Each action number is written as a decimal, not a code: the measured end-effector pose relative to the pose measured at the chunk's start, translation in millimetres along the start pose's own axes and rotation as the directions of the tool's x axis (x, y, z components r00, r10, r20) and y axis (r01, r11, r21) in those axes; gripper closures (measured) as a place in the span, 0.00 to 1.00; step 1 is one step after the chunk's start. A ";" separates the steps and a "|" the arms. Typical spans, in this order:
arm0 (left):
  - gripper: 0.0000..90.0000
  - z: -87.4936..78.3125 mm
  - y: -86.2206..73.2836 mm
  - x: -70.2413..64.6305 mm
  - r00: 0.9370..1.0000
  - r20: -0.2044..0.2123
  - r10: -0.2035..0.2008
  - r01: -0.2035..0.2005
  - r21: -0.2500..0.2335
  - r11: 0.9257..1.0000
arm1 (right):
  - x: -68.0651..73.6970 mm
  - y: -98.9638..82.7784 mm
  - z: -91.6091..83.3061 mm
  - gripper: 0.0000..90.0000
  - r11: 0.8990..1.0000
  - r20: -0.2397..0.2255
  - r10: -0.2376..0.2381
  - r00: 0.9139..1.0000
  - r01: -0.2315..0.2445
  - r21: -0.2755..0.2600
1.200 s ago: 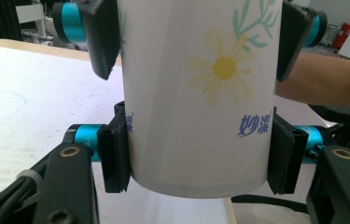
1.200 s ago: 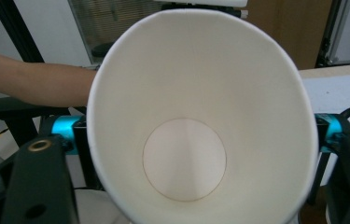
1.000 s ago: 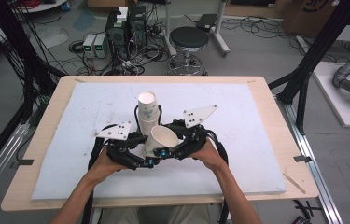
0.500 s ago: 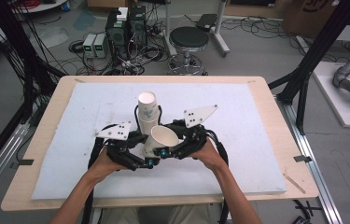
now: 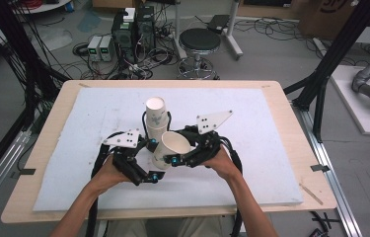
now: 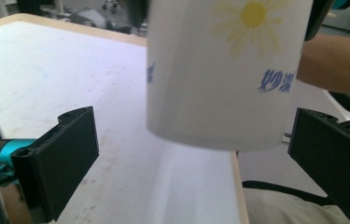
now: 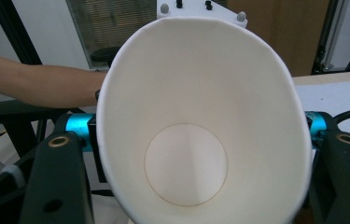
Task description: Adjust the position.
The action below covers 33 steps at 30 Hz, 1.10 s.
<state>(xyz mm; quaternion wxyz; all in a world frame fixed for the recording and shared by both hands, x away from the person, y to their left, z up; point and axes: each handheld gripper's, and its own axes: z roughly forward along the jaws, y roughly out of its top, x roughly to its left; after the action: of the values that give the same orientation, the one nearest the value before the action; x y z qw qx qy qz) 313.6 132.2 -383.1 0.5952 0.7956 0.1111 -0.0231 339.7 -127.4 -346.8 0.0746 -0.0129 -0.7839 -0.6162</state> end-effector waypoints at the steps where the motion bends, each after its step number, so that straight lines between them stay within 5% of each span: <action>1: 0.02 -2.0 -0.2 0.0 1.000 -0.015 -0.003 0.003 -0.002 1.000 | 0.1 0.0 -0.5 0.38 1.000 0.005 -0.001 1.000 0.001 0.001; 12: 0.02 -28.8 -10.7 6.6 0.988 -0.150 -0.025 0.025 0.003 1.000 | -0.8 -0.1 -6.4 0.37 1.000 0.048 0.004 0.999 -0.005 0.017; 20: 0.02 -53.0 -26.4 8.5 0.963 -0.267 -0.042 0.031 -0.045 0.999 | 0.4 0.2 -9.5 0.37 1.000 0.085 0.004 0.996 -0.006 0.024; 26: 0.02 -72.4 -41.6 7.2 0.918 -0.391 -0.064 0.034 -0.082 0.996 | 2.3 0.8 -8.9 0.37 0.999 0.105 -0.002 0.994 -0.002 0.035; 30: 0.02 -85.0 -54.7 5.8 0.868 -0.488 -0.088 0.034 -0.120 0.992 | 2.0 0.6 -9.8 0.37 0.999 0.143 0.004 0.990 -0.011 0.050; 33: 0.02 -90.3 -62.6 6.0 0.845 -0.527 -0.095 0.038 -0.119 0.992 | 1.4 0.1 -11.2 0.37 0.998 0.168 0.010 0.986 -0.021 0.061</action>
<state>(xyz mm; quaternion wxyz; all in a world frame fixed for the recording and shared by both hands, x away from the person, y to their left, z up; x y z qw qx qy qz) 298.0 235.8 -416.9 0.5805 0.7346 0.2998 0.1830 339.4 -138.4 -343.9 0.0135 -0.0685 -0.8061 -0.5877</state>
